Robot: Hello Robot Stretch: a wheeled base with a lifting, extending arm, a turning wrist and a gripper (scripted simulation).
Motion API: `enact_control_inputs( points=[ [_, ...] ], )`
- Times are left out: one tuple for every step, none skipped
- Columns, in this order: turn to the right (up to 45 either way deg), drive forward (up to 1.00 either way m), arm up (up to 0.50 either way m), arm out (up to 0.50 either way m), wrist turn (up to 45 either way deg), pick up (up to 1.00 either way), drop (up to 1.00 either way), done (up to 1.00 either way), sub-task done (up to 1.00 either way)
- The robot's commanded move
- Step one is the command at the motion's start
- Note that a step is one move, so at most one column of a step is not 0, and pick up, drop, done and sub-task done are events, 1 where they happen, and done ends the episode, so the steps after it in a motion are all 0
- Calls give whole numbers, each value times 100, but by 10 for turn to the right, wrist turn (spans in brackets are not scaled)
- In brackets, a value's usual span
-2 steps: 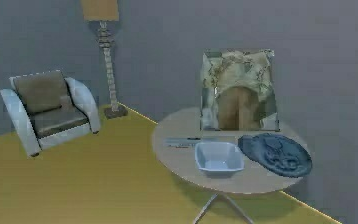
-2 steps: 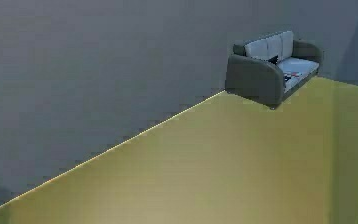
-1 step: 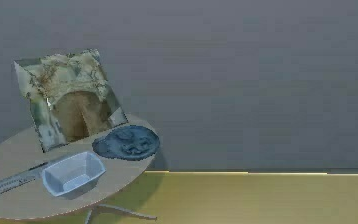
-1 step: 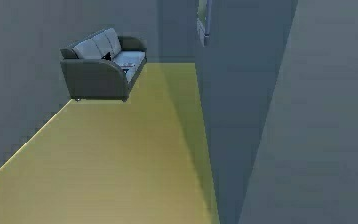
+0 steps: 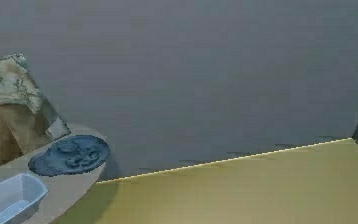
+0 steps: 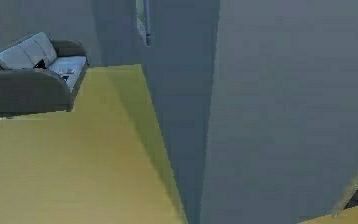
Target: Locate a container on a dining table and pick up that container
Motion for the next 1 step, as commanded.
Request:
enact_control_inputs(
  points=[
    [0,10,0,0,0,0,0,0,0]
  ],
)
